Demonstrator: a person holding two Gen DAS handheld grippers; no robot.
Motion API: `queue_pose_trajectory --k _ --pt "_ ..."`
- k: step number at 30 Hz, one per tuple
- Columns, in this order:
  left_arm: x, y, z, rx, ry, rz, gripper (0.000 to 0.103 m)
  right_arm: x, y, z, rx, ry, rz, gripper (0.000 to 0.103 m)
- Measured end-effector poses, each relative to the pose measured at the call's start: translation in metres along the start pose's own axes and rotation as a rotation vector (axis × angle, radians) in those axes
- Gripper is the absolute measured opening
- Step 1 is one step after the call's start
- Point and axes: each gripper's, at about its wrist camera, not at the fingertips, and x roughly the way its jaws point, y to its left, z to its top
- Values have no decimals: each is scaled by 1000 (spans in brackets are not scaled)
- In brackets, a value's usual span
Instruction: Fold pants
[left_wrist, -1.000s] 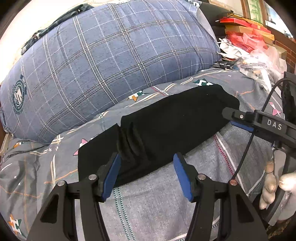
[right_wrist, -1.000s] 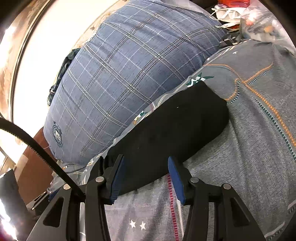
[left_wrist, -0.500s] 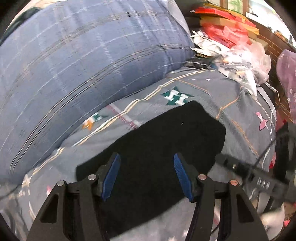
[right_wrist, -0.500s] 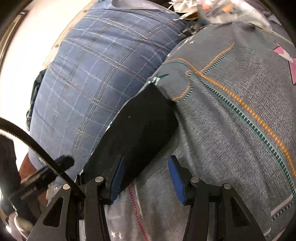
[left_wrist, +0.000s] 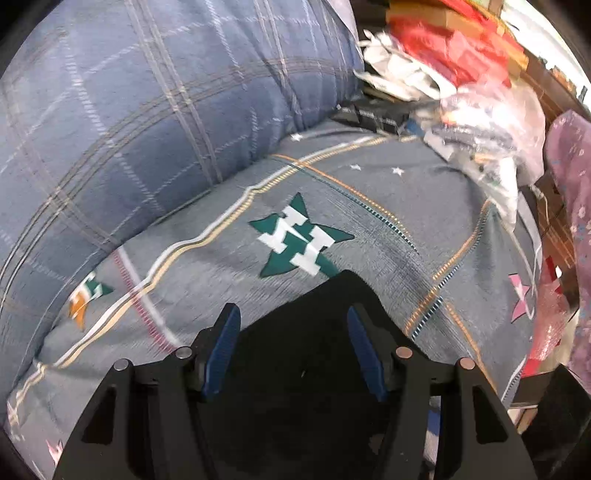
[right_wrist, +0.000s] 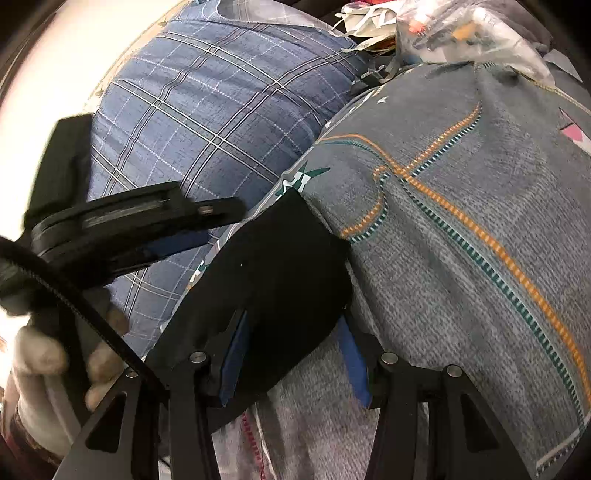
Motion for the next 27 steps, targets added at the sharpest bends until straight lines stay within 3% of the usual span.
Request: queue_pose_trajectory --k 5,9,10,11,12,14,20,27 --pt "26 -13 10 62 66 -74 60 3 -1 2 6 -12 3 53" --pt "49 -25 10 142 132 -34 66 6 -2 3 21 -27 20 53" --pt "48 -26 10 145 121 -36 65 7 -3 4 25 -31 27 53" --pt "47 -26 10 140 123 -45 54 7 -4 4 31 -32 31 49" --pt "42 -25 9 136 110 -44 27 7 -5 5 34 -35 30 35" --pt "33 -25 7 142 90 -52 19 8 -7 6 42 -23 40 27" --pt "-10 -25 -4 159 -11 -43 15 -7 16 3 -62 -63 66 23" --pt "-75 12 -26 49 -125 -120 14 -25 48 -5 -180 -88 125 21"
